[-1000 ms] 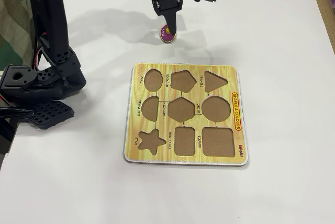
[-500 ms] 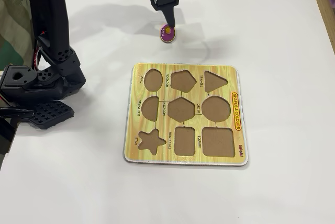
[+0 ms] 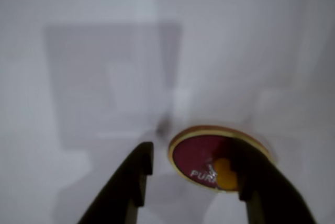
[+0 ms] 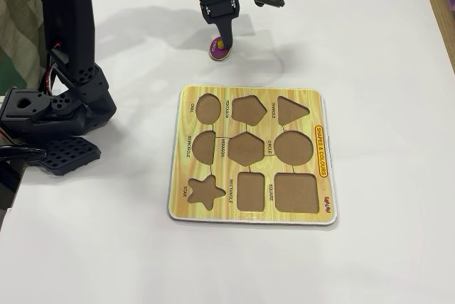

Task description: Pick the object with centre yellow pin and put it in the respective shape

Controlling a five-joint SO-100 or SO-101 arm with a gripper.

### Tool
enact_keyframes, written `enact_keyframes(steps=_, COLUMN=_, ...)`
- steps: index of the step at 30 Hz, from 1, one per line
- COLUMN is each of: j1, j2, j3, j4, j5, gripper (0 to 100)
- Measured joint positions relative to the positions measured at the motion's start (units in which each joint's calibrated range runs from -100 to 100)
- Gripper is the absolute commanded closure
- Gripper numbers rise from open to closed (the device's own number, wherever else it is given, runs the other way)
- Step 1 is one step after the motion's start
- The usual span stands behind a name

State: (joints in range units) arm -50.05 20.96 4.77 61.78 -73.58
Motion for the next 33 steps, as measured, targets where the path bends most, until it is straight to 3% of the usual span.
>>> enact_keyframes(steps=12, j1=2.53, j2=-6.62, j3=8.63, j4=0.09, j5=0.00, gripper=83)
enact_keyframes(steps=33, j1=2.62, j2=-6.70, j3=8.90, j4=0.09, j5=0.00, gripper=84)
